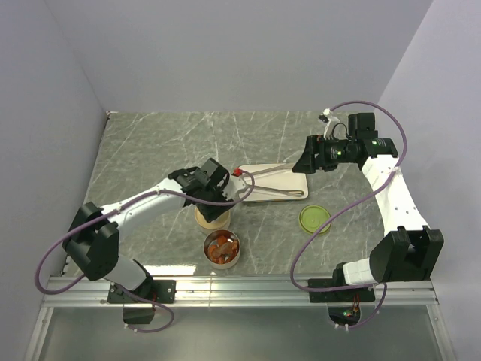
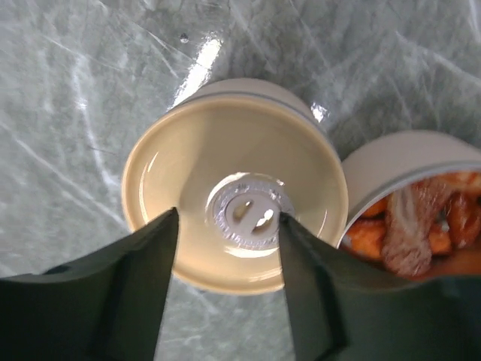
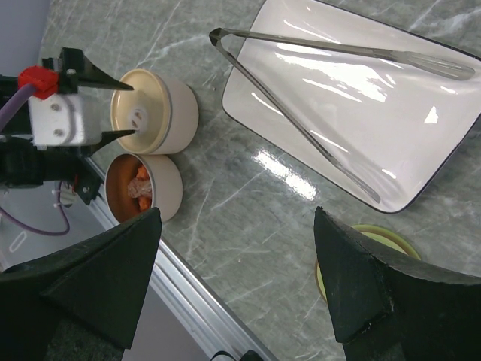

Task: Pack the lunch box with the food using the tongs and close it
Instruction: Put the lid back on the lunch box, then move the lunch box

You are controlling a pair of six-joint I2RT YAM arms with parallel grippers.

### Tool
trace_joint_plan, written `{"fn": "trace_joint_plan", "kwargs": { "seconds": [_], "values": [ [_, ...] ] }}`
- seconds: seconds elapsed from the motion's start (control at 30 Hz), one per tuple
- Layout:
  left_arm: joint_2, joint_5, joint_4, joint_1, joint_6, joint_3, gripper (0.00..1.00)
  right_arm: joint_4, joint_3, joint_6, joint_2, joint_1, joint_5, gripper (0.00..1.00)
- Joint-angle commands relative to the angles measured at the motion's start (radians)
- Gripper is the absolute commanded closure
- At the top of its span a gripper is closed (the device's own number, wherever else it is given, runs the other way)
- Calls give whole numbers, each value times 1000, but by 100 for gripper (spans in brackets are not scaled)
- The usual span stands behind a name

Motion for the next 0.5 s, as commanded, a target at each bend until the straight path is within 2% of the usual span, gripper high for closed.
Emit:
{"fn": "trace_joint_plan", "kwargs": {
  "seconds": [0.0,0.03,0.1,0.13,0.17,0.23,0.27,0.3,0.4,0.47],
  "values": [
    [-101,42,-61,0,166,77,37,-10,32,-17,-17,1,-7,11],
    [-127,86,-64,5,265,101,27,-12,37,-19,-17,0,-4,11],
    [-200,143,-110,12,377,126,17,-13,41,-22,-18,0,1,11],
    [-219,178,-139,15,443,151,9,-13,47,-22,-18,0,2,11],
    [-251,236,-165,17,578,158,2,-10,49,-22,-18,0,7,11],
    [-282,313,-242,35,719,162,1,-9,54,-19,-18,0,10,11],
    [-306,388,-267,43,878,157,1,-6,55,-16,-18,-2,13,10],
    [-317,413,-296,48,960,149,1,-4,58,-14,-17,-2,16,10],
    [-310,447,-373,55,1197,149,1,-4,69,-14,-15,-9,21,10],
    [-238,454,-487,55,1338,187,0,-10,78,-19,-14,-12,24,9]
  ]
}}
